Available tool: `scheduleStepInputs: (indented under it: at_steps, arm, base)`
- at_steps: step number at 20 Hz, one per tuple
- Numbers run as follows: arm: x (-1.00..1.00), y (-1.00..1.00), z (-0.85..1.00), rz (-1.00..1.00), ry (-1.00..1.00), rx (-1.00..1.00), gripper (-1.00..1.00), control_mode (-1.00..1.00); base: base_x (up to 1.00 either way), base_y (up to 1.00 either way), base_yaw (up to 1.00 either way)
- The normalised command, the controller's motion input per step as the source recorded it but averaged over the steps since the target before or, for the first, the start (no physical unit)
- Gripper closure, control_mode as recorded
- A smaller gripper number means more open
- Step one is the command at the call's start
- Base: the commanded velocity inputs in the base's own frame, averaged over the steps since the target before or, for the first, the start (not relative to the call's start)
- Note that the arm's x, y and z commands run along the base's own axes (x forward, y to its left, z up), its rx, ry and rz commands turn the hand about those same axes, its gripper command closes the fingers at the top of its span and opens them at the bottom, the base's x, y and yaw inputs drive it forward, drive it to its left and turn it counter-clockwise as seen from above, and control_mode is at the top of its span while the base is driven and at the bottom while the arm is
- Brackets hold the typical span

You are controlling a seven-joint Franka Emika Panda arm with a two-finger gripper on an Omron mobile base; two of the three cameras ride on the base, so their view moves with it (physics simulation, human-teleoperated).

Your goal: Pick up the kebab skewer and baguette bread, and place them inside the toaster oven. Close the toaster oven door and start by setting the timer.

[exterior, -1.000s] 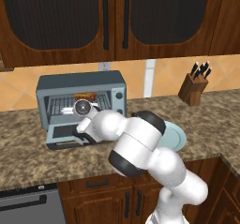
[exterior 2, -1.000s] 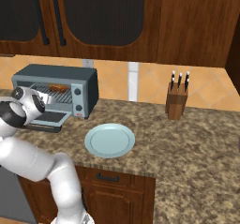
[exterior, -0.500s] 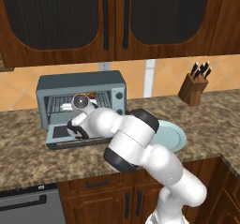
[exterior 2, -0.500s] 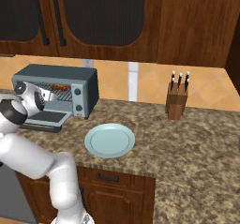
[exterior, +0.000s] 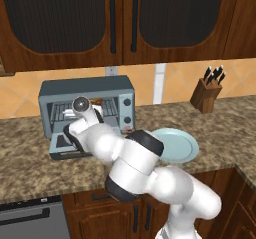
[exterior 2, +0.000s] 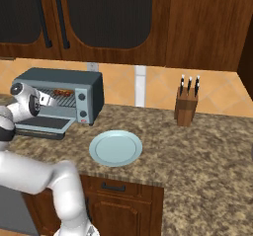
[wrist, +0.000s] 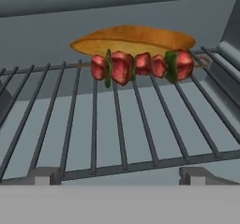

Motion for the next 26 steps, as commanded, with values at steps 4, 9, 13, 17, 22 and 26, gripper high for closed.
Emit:
scheduleStepInputs:
  at_steps: [4, 9, 13, 17, 22, 26]
  arm:
    - [-0.99, 0.00, 0.00, 0.00, 0.00, -0.06, -1.00, -1.00]
    - [-1.00, 0.01, 0.00, 0.00, 0.00, -0.05, -1.00, -1.00]
    - [-1.00, 0.11, -0.02, 0.00, 0.00, -0.03, -1.00, -1.00]
    - [-0.90, 0.16, -0.26, 0.00, 0.00, 0.00, -1.00, -1.00]
    - [-0.56, 0.24, -0.18, 0.00, 0.00, 0.00, -1.00, -1.00]
    - [-0.13, 0.34, -0.15, 0.00, 0.00, 0.00, -1.00, -1.00]
  base:
    - [0.00, 0.00, 0.00]
    - [0.00, 0.00, 0.00]
    - [0.00, 0.00, 0.00]
    - [0.00, 0.00, 0.00]
    - [0.00, 0.00, 0.00]
    - [0.00, 0.00, 0.00]
